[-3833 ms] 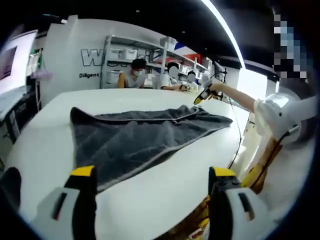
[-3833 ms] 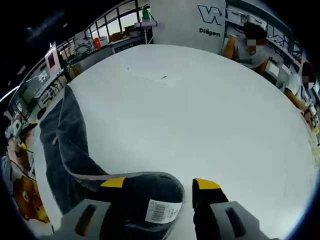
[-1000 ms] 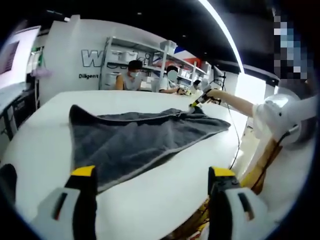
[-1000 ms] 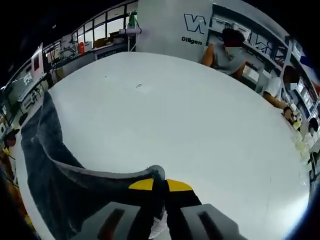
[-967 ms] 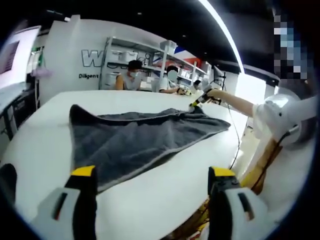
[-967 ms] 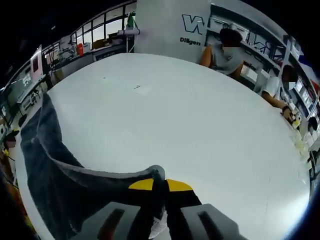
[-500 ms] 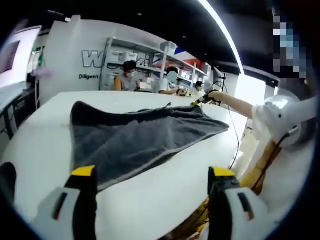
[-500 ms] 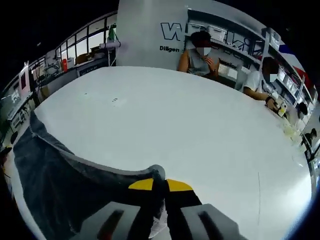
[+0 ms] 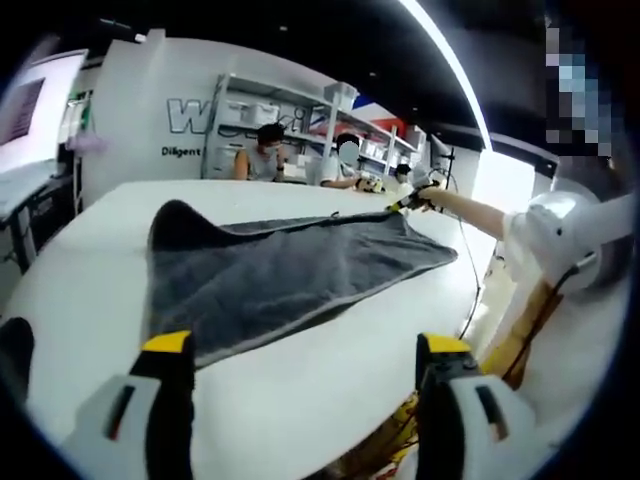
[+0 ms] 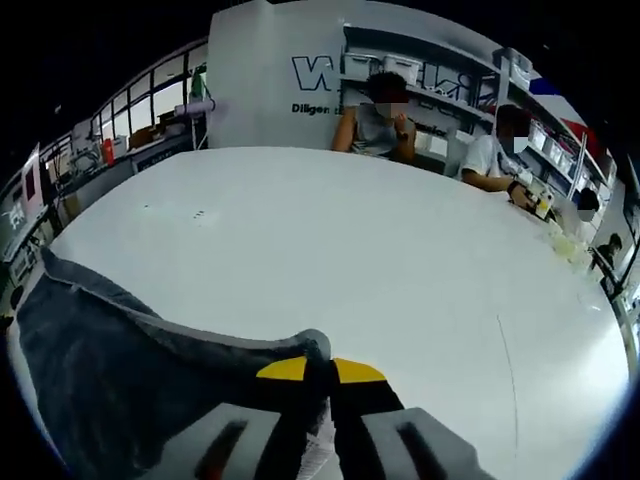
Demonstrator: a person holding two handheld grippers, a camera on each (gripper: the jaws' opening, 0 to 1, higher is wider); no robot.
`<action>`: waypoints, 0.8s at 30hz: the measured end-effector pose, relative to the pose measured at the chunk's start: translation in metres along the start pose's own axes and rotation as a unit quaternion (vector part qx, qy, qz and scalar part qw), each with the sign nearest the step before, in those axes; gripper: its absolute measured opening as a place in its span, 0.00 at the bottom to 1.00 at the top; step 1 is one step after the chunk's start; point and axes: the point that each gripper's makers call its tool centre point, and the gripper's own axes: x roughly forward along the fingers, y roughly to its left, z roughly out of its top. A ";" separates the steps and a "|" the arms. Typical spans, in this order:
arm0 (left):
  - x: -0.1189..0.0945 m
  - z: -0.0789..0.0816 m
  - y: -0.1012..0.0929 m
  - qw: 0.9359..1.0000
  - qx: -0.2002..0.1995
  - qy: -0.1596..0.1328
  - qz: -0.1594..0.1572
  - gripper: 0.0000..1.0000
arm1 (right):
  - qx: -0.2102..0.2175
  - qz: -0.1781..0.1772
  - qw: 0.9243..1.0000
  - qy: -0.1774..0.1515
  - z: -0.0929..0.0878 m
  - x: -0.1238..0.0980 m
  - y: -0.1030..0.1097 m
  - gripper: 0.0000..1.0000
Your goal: Fold the towel on the table until its edges align and the towel forms a compact rectangular stack.
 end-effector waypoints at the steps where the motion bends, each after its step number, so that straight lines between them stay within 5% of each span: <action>1: 0.000 0.000 0.000 1.000 0.000 0.000 0.000 0.96 | -0.001 -0.001 1.000 -0.001 0.001 0.001 0.000 0.07; 24: 0.000 -0.004 -0.001 1.000 -0.004 0.005 0.005 0.96 | -0.017 -0.029 0.999 0.015 -0.007 0.020 -0.006 0.08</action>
